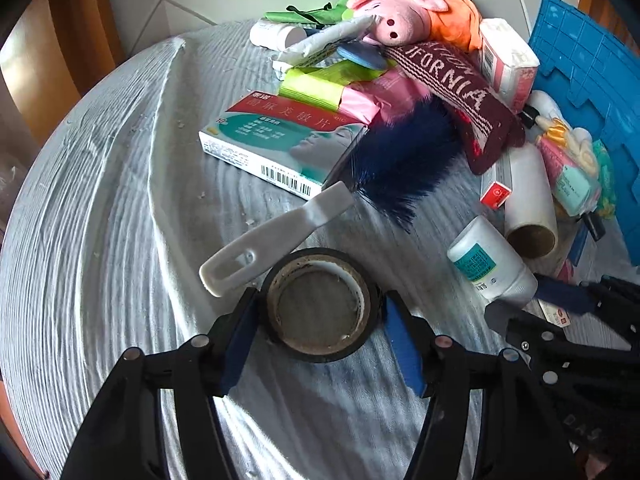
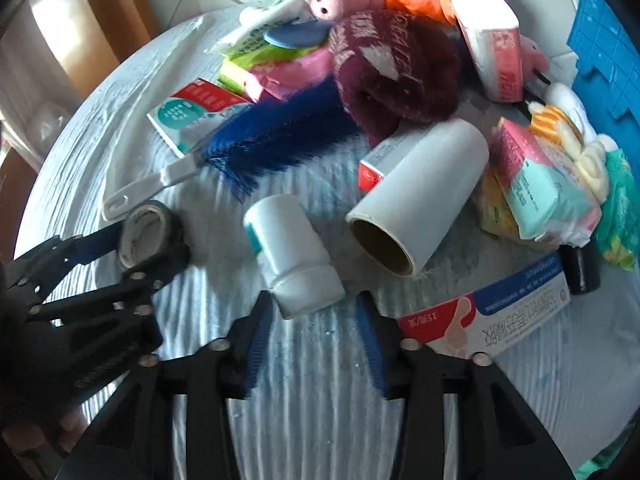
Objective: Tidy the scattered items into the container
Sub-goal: 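Grasp the black tape roll with left tool while right grasps white bottle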
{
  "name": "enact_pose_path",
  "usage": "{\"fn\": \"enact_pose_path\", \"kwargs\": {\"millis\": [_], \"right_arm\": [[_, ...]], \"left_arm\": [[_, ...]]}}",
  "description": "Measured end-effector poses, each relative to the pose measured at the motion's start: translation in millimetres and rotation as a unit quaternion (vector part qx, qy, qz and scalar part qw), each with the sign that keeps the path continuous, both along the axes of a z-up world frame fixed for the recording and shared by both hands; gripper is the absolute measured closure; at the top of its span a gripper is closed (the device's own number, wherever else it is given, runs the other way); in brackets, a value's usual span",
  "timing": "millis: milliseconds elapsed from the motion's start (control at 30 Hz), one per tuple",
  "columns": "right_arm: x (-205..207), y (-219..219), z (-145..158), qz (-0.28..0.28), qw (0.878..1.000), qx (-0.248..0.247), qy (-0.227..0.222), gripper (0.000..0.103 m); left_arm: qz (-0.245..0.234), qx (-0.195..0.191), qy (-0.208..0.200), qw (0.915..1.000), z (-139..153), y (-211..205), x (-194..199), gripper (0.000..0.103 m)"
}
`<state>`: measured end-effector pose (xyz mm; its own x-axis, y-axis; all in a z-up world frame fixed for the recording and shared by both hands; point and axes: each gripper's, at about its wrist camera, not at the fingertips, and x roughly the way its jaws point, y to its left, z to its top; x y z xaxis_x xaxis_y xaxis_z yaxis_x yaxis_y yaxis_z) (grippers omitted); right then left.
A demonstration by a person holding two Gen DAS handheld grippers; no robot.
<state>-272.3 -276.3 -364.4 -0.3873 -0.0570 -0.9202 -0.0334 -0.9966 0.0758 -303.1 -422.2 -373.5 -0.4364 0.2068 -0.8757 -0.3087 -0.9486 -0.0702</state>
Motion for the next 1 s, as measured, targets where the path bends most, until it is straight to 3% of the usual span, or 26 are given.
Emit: {"fn": "enact_pose_path", "kwargs": {"millis": [33,67,233,300,367,467,700,767,1000], "right_arm": [[0.0,2.6,2.9,-0.003,1.0,-0.008,0.009,0.035],[-0.2,4.1,6.5,-0.004,1.0,-0.012,0.018,0.033],[-12.3,3.1,9.0,0.008,0.999,-0.013,0.028,0.033],[-16.1,5.1,3.5,0.006,1.0,-0.018,0.019,0.035],[-15.9,2.7,-1.3,0.012,1.0,-0.024,0.012,0.052],[-18.1,-7.0,-6.1,0.026,1.0,-0.003,0.014,0.064],[-25.5,-0.1,-5.1,0.02,1.0,-0.01,0.018,0.06],[-25.4,1.2,-4.5,0.016,1.0,-0.009,0.018,0.069],[-16.0,0.9,16.4,0.027,0.999,-0.004,0.042,0.069]], "left_arm": [[-0.002,-0.002,0.0,1.0,0.0,0.0,-0.1,0.042],[-0.001,-0.003,0.0,1.0,-0.2,0.7,-0.3,0.042],[0.005,-0.016,0.007,0.9998,-1.5,4.7,-2.0,0.042],[0.003,-0.018,0.011,0.9998,-1.7,5.2,-0.9,0.042],[0.004,-0.017,0.014,0.9997,-2.1,4.7,0.4,0.042],[0.007,-0.015,0.018,0.9997,-2.6,4.0,1.8,0.042],[0.009,-0.014,0.022,0.9996,-3.1,3.6,3.2,0.044],[0.01,-0.013,0.02,0.9997,-2.6,3.0,4.4,0.044],[0.022,-0.004,0.022,0.9995,9.2,-4.4,13.2,0.045]]}}
